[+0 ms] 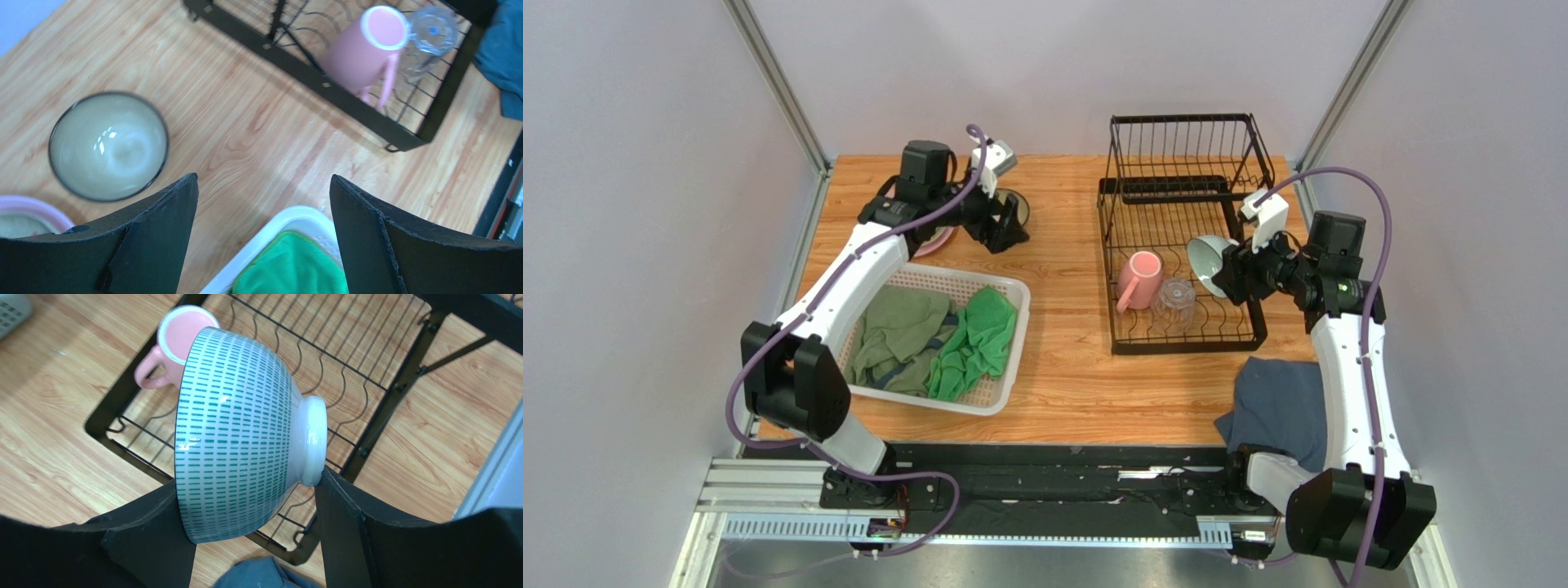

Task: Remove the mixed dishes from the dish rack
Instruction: Pick up the bowl from the dish rack, then place the bowl in the bowl.

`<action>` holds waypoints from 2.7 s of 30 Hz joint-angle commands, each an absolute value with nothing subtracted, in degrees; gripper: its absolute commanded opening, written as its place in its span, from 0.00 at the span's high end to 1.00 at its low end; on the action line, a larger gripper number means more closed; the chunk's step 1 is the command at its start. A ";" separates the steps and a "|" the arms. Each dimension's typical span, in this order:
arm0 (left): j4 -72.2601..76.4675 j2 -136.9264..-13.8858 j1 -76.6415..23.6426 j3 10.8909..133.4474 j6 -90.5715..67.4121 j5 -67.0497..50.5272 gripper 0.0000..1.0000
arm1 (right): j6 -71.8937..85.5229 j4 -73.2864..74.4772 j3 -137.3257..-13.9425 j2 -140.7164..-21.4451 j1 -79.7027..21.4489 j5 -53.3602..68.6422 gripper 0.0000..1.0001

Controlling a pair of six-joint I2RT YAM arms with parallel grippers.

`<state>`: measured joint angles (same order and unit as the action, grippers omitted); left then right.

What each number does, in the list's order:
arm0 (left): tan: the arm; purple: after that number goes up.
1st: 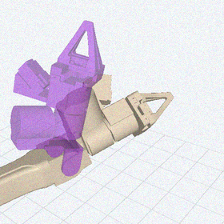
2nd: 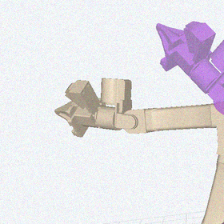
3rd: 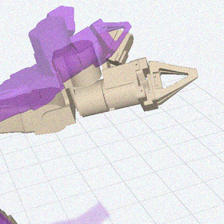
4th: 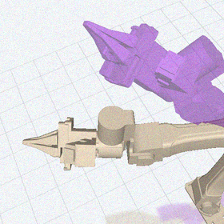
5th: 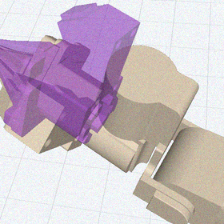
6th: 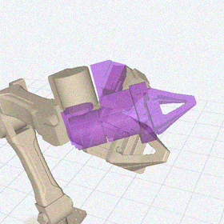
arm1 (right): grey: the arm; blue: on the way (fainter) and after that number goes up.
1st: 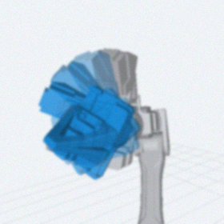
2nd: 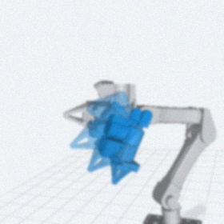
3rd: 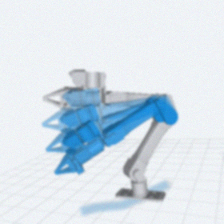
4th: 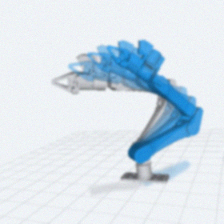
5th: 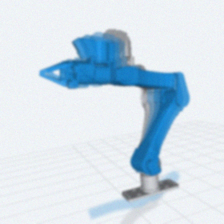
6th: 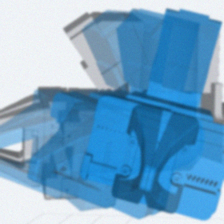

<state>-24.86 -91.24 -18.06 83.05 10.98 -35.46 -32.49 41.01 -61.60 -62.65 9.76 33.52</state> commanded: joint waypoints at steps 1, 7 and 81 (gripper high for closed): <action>-19.69 -85.52 -22.31 82.09 15.03 -34.03 0.13 | -29.89 41.75 -66.00 -60.21 8.79 41.38 1.00; -17.15 -83.41 -28.38 82.18 13.54 -30.77 0.12 | -27.95 43.24 -67.32 -60.38 5.37 43.86 1.00; -16.52 -90.26 -49.13 85.87 16.61 -2.64 1.00 | -20.48 38.85 -62.75 -55.81 -14.24 39.73 0.00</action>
